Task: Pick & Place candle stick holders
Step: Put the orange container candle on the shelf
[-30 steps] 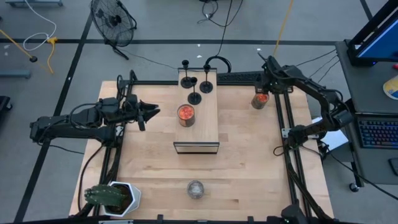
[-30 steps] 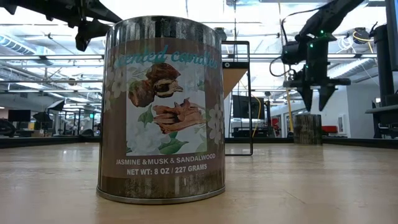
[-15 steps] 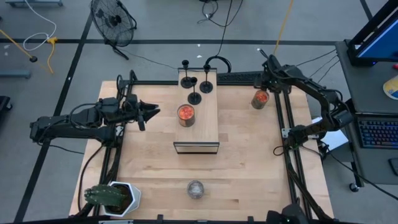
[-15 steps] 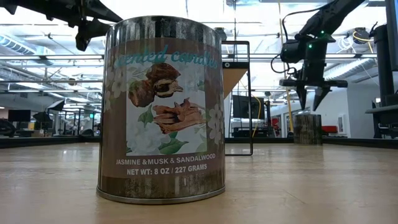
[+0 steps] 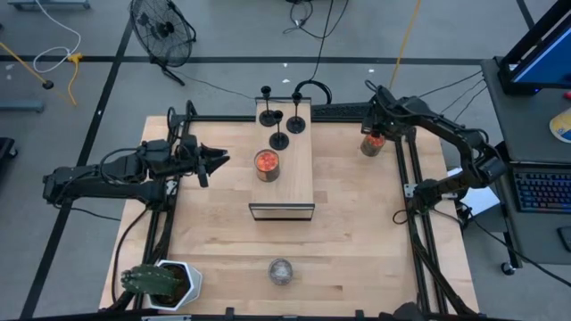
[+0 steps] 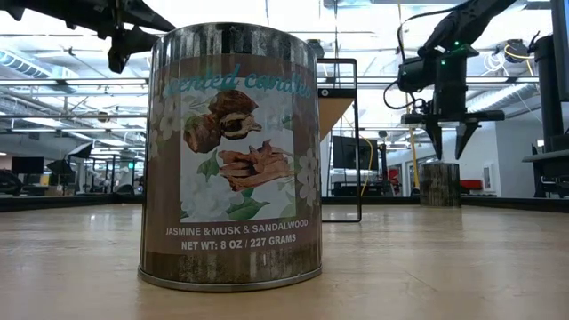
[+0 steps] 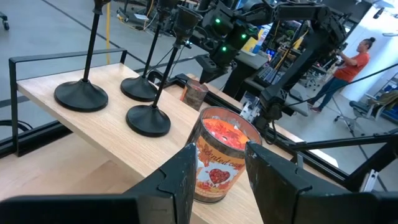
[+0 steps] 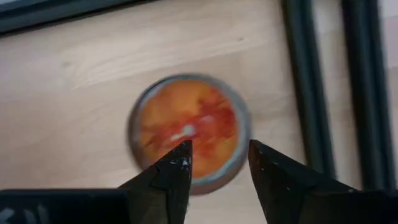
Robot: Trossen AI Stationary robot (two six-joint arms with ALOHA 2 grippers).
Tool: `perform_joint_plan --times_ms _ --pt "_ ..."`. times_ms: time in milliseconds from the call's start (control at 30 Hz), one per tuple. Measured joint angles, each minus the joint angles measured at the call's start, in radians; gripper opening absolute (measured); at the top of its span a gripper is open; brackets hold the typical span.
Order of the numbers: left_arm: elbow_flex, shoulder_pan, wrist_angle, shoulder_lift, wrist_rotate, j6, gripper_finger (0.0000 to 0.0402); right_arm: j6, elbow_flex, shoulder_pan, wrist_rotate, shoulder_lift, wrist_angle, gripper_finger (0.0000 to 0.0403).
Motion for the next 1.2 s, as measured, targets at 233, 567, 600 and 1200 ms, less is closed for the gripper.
perform_joint_plan --times_ms 233,567,600,1200 --pt "0.000 0.000 0.000 0.000 0.000 -0.002 0.0143 0.077 0.000 0.046 0.003 0.000 -0.016 0.0153" --pt "0.000 0.000 0.000 0.000 0.000 0.001 0.0143 0.282 -0.014 0.062 0.054 0.000 -0.107 0.0153" --pt "0.000 0.000 0.000 0.000 0.000 0.004 0.0143 0.301 -0.025 0.064 0.054 0.000 -0.088 0.0153" --pt "0.000 0.000 0.000 -0.072 0.011 0.021 0.0143 0.349 -0.176 0.048 0.060 -0.042 0.092 0.0129"
